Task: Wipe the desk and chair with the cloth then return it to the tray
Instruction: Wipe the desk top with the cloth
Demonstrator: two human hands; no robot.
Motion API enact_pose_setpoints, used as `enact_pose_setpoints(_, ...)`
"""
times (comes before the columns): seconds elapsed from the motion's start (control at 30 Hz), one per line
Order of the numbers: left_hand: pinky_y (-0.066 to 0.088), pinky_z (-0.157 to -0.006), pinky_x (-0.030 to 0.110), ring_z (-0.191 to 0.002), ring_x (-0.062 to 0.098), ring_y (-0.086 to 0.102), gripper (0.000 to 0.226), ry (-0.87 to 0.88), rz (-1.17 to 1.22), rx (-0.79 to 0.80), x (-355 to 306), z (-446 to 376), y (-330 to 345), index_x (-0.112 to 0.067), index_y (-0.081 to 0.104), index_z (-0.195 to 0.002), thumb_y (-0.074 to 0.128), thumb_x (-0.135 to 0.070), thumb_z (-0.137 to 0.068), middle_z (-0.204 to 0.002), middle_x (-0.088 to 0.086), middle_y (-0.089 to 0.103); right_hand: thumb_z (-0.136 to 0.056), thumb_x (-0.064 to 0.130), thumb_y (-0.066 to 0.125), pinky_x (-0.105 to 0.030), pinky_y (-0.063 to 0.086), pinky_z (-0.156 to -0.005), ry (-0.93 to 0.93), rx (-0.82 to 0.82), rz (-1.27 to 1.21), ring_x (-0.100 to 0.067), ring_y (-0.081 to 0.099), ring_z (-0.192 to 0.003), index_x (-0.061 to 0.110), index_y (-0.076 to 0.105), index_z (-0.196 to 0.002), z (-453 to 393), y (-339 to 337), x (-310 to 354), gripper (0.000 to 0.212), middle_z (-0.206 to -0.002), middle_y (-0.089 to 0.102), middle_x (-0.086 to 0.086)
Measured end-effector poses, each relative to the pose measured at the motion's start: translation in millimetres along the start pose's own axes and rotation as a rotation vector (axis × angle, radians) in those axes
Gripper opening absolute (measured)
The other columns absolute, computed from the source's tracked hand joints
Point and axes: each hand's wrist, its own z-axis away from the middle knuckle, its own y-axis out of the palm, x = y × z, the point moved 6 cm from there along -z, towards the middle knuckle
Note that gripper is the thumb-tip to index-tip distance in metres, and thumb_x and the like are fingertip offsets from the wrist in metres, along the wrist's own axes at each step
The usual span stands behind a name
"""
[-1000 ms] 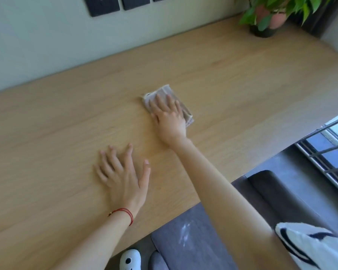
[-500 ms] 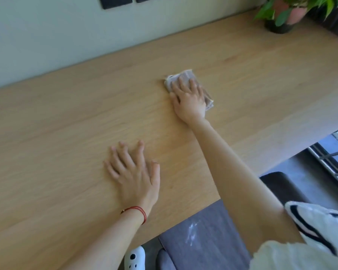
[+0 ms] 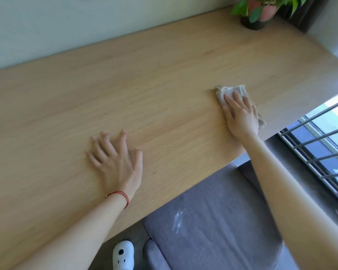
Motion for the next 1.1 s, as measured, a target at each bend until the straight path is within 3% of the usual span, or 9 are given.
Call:
enact_pose_setpoints(0.1, 0.01, -0.113, 0.061, -0.14, 0.044, 0.017, 0.07, 0.005, 0.004, 0.003, 0.8, -0.8, 0.9, -0.021, 0.041, -0.138, 0.016, -0.048, -0.078, -0.146, 0.023, 0.032, -0.1, 0.041, 0.035, -0.046, 0.008, -0.121, 0.016, -0.053, -0.059, -0.027, 0.015, -0.147, 0.03, 0.036, -0.144, 42.3, 18.0, 51.8, 0.046, -0.157, 0.026, 0.002)
enact_pose_setpoints(0.27, 0.01, -0.115, 0.051, -0.142, 0.034, 0.017, 0.059, -0.038, 0.213, -0.055, 8.0, -0.3, -5.7, -0.028, 0.049, -0.135, 0.023, -0.038, -0.082, -0.146, 0.014, 0.036, -0.097, 0.036, 0.042, -0.043, 0.018, -0.119, -0.305, -0.006, -0.14, -0.026, 0.027, -0.144, 0.032, 0.046, -0.138, 184.3, 44.3, 148.9, 0.041, -0.151, 0.039, 0.006)
enact_pose_setpoints(0.4, 0.012, -0.118, 0.042, -0.144, 0.025, 0.015, 0.056, -0.009, 0.497, -0.006, 18.8, 1.2, -14.7, -0.023, 0.049, -0.136, 0.028, -0.032, -0.085, -0.15, 0.011, 0.03, -0.099, 0.03, 0.044, -0.04, 0.026, -0.118, -0.572, 0.092, -0.078, -0.022, 0.031, -0.142, 0.031, 0.047, -0.138, 198.1, 31.1, 121.1, 0.039, -0.15, 0.04, 0.005)
enact_pose_setpoints(0.5, 0.013, -0.116, 0.03, -0.142, 0.02, 0.019, 0.048, 0.074, 0.66, 0.054, 31.8, 5.3, -26.0, -0.02, 0.043, -0.139, 0.035, -0.027, -0.092, -0.151, 0.01, 0.028, -0.099, 0.02, 0.046, -0.047, 0.026, -0.117, -0.3, 0.037, 0.032, -0.029, 0.028, -0.143, 0.025, 0.044, -0.139, 126.6, 11.3, 59.1, 0.041, -0.153, 0.037, -0.005)
enact_pose_setpoints(0.63, 0.017, -0.117, 0.044, -0.14, 0.03, 0.022, 0.043, 0.142, 0.469, -0.04, 59.5, 8.8, -38.8, -0.019, 0.044, -0.139, 0.04, -0.015, -0.096, -0.149, 0.014, 0.032, -0.103, 0.035, 0.028, -0.045, 0.008, -0.121, 0.103, 0.003, -0.075, -0.027, 0.01, -0.148, 0.03, 0.035, -0.144, 87.9, 15.1, 63.9, 0.042, -0.159, 0.024, 0.0)
enact_pose_setpoints(0.8, 0.008, -0.117, 0.052, -0.143, 0.038, 0.009, 0.046, 0.037, 0.235, -0.025, 78.0, 20.2, -18.4, -0.015, 0.039, -0.141, 0.038, -0.02, -0.096, -0.152, 0.02, 0.022, -0.099, 0.027, 0.045, -0.046, 0.02, -0.12, -0.243, -0.03, -0.116, -0.029, 0.023, -0.145, 0.028, 0.045, -0.139, 181.4, 59.6, 192.3, 0.04, -0.153, 0.036, 0.002)
enact_pose_setpoints(0.97, 0.017, -0.114, 0.056, -0.139, 0.042, 0.021, 0.054, 0.066, 0.122, -0.092, 76.7, 18.8, -18.6, -0.016, 0.042, -0.139, 0.033, -0.026, -0.087, -0.147, 0.022, 0.033, -0.096, 0.035, 0.048, -0.042, 0.035, -0.113, -0.566, 0.091, -0.107, -0.025, 0.036, -0.14, 0.03, 0.049, -0.136, 216.9, 57.8, 192.1, 0.04, -0.15, 0.042, 0.001)
enact_pose_setpoints(1.03, 0.018, -0.113, 0.056, -0.139, 0.042, 0.023, 0.051, 0.072, 0.114, -0.079, 75.7, 17.8, -17.8, -0.013, 0.041, -0.139, 0.039, -0.021, -0.089, -0.147, 0.022, 0.033, -0.095, 0.039, 0.051, -0.043, 0.042, -0.106, -0.444, 0.124, -0.149, -0.025, 0.037, -0.139, 0.03, 0.049, -0.136, 186.7, 50.4, 171.1, 0.043, -0.153, 0.037, -0.004)
enact_pose_setpoints(1.1, 0.02, -0.113, 0.055, -0.139, 0.04, 0.024, 0.051, 0.037, 0.114, -0.069, 76.9, 16.1, -18.6, -0.006, 0.038, -0.139, 0.042, -0.018, -0.09, -0.147, 0.021, 0.034, -0.097, 0.037, 0.046, -0.048, 0.031, -0.112, -0.233, 0.11, -0.132, -0.027, 0.023, -0.145, 0.029, 0.038, -0.143, 136.1, 49.5, 159.5, 0.047, -0.158, 0.023, -0.006)
